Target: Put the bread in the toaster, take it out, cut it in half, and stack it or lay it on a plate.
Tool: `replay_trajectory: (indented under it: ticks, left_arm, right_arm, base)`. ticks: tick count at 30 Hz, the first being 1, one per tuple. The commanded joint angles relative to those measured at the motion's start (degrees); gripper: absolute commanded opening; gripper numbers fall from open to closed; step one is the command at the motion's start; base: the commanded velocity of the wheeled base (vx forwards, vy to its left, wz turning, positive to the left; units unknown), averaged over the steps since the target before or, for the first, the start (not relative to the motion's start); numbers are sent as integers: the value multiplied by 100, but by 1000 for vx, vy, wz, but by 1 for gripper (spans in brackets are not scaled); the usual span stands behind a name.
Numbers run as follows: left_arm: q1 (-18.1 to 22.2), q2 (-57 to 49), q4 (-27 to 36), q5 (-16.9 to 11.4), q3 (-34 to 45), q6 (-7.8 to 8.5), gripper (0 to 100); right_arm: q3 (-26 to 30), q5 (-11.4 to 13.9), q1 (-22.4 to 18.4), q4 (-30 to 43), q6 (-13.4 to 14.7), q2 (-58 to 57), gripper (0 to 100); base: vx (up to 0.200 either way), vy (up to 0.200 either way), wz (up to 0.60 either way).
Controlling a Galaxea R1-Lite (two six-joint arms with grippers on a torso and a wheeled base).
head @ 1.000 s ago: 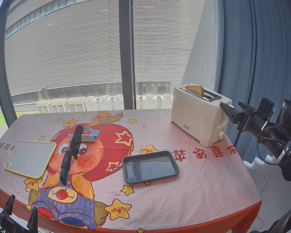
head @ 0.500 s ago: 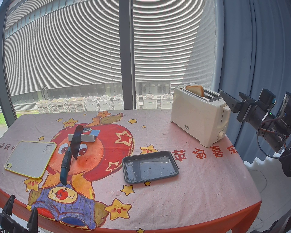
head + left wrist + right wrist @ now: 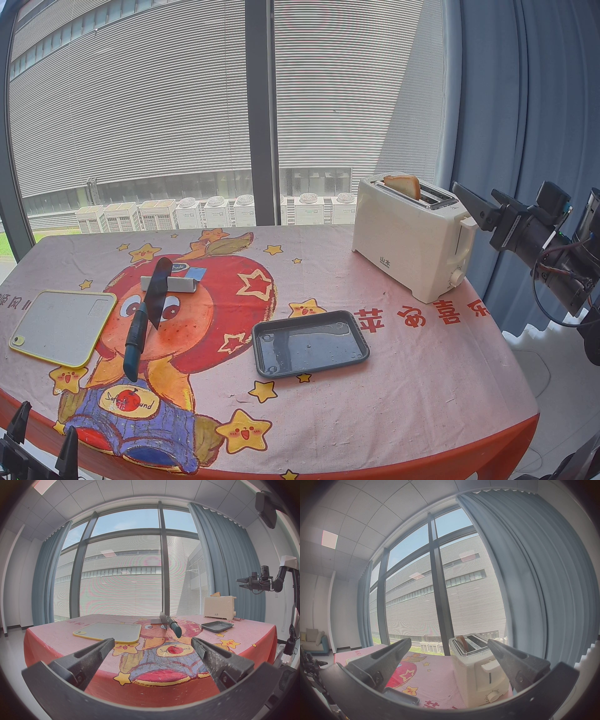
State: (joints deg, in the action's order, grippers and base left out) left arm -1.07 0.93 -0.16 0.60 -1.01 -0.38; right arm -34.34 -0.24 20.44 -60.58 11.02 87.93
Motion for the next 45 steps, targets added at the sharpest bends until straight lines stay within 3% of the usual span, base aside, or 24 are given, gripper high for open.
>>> replay_trajectory:
  ticks: [1, 9, 12, 22, 27, 31, 36, 38, 45]
  left_arm:
    - [2, -93, -2, 2, 101, -6, 100]
    - [2, -93, -2, 2, 101, -6, 100]
    - [2, -93, -2, 2, 101, 3, 100]
    - [2, -93, -2, 11, 101, -6, 100]
    - [2, -93, -2, 11, 101, -6, 100]
    - [2, -93, -2, 11, 101, -6, 100]
    - [2, -93, -2, 11, 101, -6, 100]
    - [2, -93, -2, 11, 101, -6, 100]
    - [2, -93, -2, 11, 101, -6, 100]
  right_arm:
    - [-20, -2, -23, 99, -30, -57, 100]
    - [-442, -2, -67, 1197, -91, -268, 100]
    - [-846, -2, -84, 2032, -399, -373, 100]
    - [-1936, 42, -155, 3843, -496, -540, 100]
    - [-2147, 86, -366, 3974, -548, -452, 100]
    - [-2358, 139, -638, 3992, -786, -206, 100]
    - [-2402, 464, -788, 3992, -1172, 110, 100]
    - [-2428, 481, -788, 3992, -1260, 251, 100]
    - [-2780, 473, -779, 3992, -1269, 602, 100]
  base:
    - [0, 0, 0]
    - [0, 0, 0]
    - [0, 0, 0]
    - [0, 0, 0]
    - [0, 0, 0]
    - [0, 200, 0]
    - [0, 200, 0]
    - [0, 0, 0]
    - [0, 0, 0]
